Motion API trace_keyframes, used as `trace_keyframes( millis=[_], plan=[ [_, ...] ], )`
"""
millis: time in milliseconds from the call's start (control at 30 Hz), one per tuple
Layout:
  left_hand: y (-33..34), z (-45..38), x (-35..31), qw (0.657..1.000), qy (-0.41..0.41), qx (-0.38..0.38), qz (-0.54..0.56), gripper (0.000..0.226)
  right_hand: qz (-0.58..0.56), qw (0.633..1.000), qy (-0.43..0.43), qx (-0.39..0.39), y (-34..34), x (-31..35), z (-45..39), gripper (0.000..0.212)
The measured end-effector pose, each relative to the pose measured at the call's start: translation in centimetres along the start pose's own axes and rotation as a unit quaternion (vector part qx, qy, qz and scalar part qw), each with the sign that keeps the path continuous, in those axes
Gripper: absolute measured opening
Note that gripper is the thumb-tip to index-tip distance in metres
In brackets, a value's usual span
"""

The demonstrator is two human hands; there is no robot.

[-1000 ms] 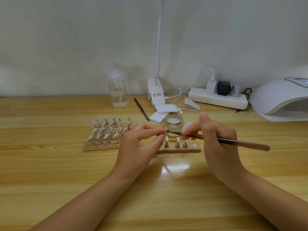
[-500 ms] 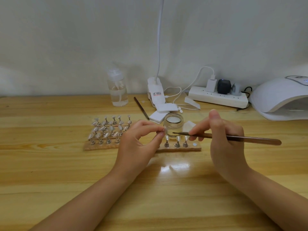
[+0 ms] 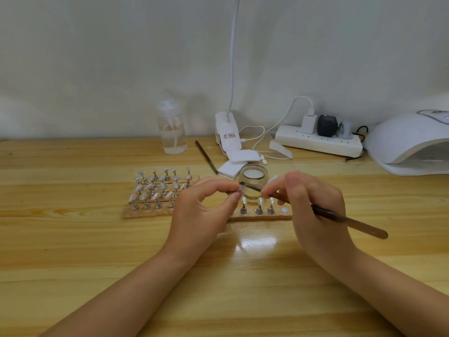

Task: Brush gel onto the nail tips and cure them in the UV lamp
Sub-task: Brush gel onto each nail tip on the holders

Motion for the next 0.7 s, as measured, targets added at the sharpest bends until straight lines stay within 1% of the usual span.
trace_keyframes(
  millis=[167,233,333,533,700],
  plan=[
    [-0.11,0.08,0.15,1.000,-0.007,-0.004,-0.007,0.024,-0.028,1.000,-0.007,-0.002,-0.22,0.30,0.03,0.039],
    [-0.14,0.06,0.13,1.000,-0.007,-0.005,-0.006,0.026,-0.020,1.000,-0.005,-0.008,-0.30,0.20,-0.10,0.038],
    [-0.09,0.06,0.06,1.000,-0.003,-0.003,-0.008,0.026,-0.002,1.000,0.007,0.004,0.08,-0.13,-0.15,0.039],
    [-0.08,0.06,0.20,1.000,-0.015,-0.003,-0.004,0.025,-0.045,0.999,0.005,-0.003,-0.13,0.04,-0.16,0.039],
    [0.04,0.01,0.43,1.000,-0.026,0.001,0.000,0.021,-0.017,1.000,0.016,0.004,0.19,-0.18,-0.20,0.037]
  ],
)
Point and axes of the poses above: each hand's wrist, its own z-axis away from the middle knuckle, its own y-axis out of the palm, x = y × z, the point moved 9 cm from there along -z, towards the middle knuckle, and after that the axes turned 3 degrees about -z, right-handed, at the moved point
